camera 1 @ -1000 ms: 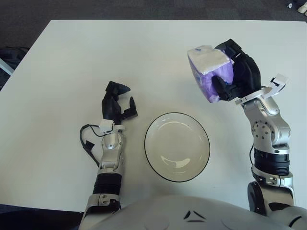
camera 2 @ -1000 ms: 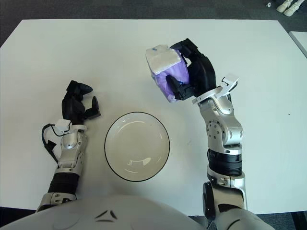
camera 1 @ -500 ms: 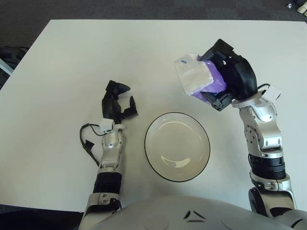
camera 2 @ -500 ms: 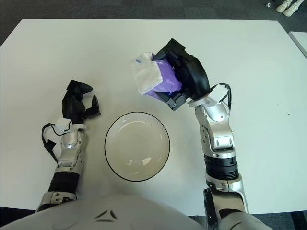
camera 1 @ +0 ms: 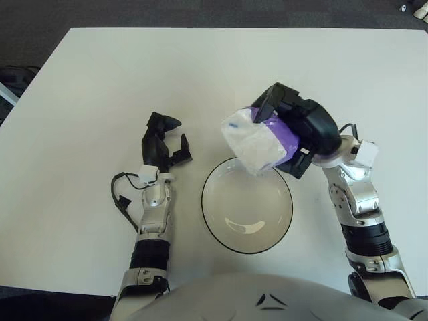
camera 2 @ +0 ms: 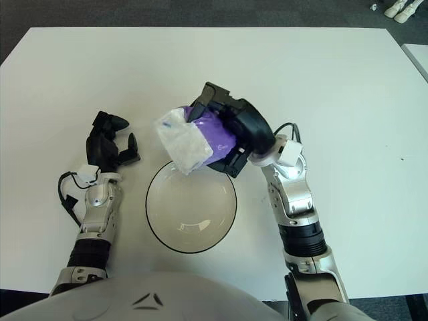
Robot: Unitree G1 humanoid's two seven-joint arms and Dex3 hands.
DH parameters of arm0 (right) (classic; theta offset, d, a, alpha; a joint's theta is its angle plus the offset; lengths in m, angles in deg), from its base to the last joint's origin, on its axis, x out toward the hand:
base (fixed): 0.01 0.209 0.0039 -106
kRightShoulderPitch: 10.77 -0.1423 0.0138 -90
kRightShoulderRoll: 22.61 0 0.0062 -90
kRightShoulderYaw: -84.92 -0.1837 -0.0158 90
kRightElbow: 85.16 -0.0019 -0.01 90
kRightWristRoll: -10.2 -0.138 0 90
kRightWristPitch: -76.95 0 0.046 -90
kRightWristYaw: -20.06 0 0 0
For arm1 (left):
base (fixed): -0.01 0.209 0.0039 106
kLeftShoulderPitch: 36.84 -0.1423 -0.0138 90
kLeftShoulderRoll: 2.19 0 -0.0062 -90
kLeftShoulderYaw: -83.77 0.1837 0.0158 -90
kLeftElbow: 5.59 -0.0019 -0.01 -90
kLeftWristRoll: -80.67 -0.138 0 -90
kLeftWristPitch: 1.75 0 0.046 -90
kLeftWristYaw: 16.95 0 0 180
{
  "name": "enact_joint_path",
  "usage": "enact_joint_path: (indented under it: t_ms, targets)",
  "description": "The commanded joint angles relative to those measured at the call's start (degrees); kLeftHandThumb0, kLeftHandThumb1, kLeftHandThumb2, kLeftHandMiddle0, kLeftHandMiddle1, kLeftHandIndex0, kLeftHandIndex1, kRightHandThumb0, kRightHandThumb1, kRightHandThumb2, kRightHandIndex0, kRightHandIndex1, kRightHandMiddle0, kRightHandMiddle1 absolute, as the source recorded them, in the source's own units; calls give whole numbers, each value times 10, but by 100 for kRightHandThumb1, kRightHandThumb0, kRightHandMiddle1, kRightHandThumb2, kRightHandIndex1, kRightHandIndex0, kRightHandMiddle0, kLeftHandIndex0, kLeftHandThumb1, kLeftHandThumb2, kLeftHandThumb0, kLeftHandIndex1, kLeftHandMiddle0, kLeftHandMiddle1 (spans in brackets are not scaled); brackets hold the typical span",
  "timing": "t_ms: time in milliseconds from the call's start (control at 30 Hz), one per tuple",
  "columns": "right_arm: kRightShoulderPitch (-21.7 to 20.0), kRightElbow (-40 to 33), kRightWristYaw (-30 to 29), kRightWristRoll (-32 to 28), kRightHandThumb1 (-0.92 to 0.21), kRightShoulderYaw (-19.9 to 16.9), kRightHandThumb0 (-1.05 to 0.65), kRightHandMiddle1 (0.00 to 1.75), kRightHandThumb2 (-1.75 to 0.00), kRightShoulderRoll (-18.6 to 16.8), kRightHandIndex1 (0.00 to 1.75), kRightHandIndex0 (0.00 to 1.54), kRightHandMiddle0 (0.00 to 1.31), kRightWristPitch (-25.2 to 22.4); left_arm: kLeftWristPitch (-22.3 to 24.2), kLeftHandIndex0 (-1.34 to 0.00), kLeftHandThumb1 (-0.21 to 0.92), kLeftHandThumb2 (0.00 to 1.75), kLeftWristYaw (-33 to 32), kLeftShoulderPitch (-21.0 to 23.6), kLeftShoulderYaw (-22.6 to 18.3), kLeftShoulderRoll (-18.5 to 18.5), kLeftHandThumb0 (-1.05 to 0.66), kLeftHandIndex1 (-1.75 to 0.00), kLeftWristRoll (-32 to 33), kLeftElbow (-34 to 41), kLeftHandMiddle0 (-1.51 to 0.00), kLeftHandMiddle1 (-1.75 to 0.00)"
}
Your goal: Put the tissue paper into the plate.
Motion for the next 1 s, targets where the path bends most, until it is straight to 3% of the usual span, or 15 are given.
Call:
enact_joint_path:
  t_ms: [0, 433, 800, 967]
  targets:
    - [-3, -19, 23, 13, -5, 4, -60, 175, -165, 27, 175, 130, 84, 2, 17, -50, 23, 141, -6, -54, -4, -4, -1, -175, -2, -72, -65, -168]
    - [-26, 18, 66, 172, -13, 21, -55, 175, -155, 92, 175, 124, 76, 154, 14, -49, 25, 140, -5, -56, -7, -5, -1, -175, 1, -72, -62, -170]
    - [-24, 28, 50, 209, -18, 30, -53, 175, -149, 105, 175, 121, 72, 215, 13, -49, 25, 138, -2, -58, -8, -3, -1, -175, 4, -72, -63, -168]
    - [-23, 23, 34, 217, -38, 28, -45, 175, -124, 100, 175, 99, 55, 220, 19, -48, 25, 139, 0, -58, -9, -3, -1, -175, 7, -69, -63, -169]
